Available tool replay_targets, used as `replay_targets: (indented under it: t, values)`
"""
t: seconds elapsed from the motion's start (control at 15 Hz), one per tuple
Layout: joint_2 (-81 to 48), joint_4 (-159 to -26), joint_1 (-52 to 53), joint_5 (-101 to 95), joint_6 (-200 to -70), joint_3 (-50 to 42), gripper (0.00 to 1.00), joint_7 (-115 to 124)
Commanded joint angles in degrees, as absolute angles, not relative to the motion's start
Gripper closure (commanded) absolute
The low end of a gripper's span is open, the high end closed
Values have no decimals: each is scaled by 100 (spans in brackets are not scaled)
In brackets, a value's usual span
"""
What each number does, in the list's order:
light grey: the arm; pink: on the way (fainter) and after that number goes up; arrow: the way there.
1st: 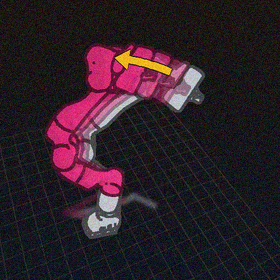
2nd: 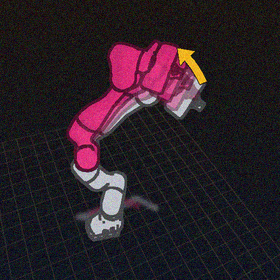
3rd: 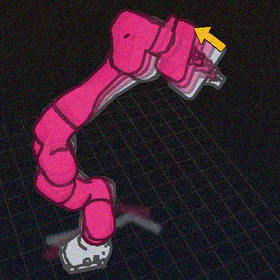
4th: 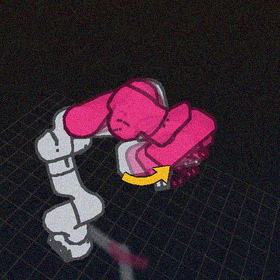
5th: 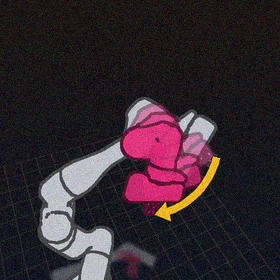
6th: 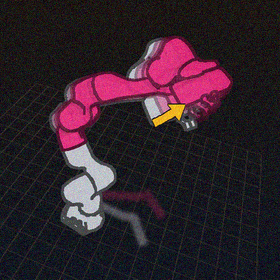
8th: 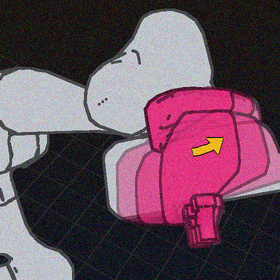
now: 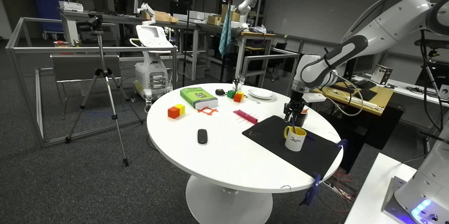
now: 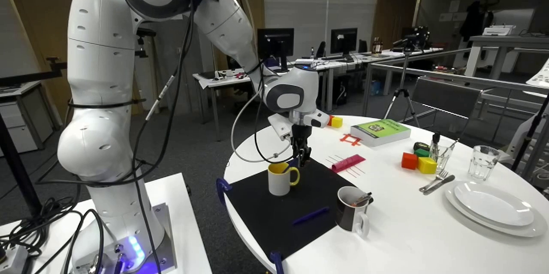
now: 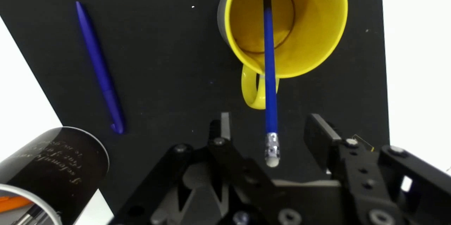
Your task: Remove the pencil from the left cup
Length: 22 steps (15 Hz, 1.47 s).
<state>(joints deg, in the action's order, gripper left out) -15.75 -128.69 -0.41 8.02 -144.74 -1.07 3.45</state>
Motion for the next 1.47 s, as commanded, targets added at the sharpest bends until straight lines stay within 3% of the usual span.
replay_targets:
  t: [0.0,0.27,1.4]
  values:
    - [-1678,-12659,23,602,-14311,-137,71,627]
    - [-1655,-12659,78,505,-14269,-143,99,754]
    - [-1201,-12850,99,380,-14312,-148,98,896]
